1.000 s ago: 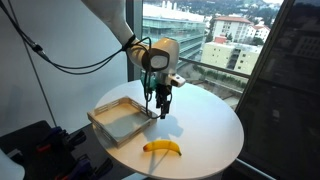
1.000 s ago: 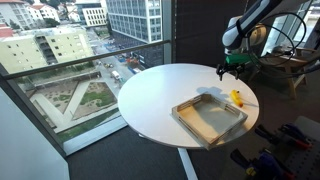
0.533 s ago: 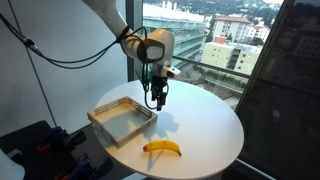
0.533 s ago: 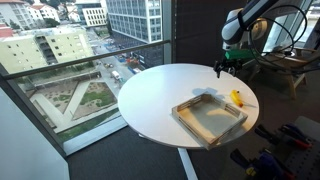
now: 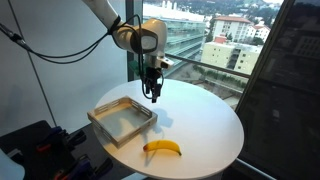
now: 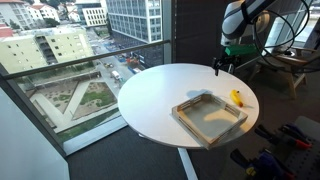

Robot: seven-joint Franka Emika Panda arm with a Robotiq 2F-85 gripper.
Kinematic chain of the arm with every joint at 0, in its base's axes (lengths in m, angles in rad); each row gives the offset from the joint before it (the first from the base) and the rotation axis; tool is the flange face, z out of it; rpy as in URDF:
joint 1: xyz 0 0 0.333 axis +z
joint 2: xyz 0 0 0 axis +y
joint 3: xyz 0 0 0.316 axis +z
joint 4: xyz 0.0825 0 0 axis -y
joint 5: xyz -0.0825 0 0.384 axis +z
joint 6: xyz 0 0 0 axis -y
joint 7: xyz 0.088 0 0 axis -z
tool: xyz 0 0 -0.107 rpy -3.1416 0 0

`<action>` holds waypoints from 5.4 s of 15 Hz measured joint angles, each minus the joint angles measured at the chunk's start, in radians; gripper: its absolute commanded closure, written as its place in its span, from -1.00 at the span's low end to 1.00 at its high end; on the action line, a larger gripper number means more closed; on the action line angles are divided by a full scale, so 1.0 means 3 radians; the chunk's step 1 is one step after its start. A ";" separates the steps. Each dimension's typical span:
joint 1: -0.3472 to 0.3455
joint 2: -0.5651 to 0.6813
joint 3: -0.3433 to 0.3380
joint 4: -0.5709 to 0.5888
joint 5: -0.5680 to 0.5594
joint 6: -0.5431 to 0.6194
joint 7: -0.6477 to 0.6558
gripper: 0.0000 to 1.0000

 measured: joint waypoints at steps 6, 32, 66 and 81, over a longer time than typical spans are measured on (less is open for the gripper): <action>0.0080 -0.0232 0.0032 -0.0127 -0.0167 -0.0097 0.0073 -1.00; 0.0145 -0.1344 0.0455 -0.0652 -0.0222 -0.0566 0.0202 -1.00; 0.0141 -0.2361 0.0637 -0.1033 -0.0013 -0.0918 -0.0382 -1.00; 0.0147 -0.2675 0.0770 -0.1181 -0.0013 -0.1014 -0.0382 -1.00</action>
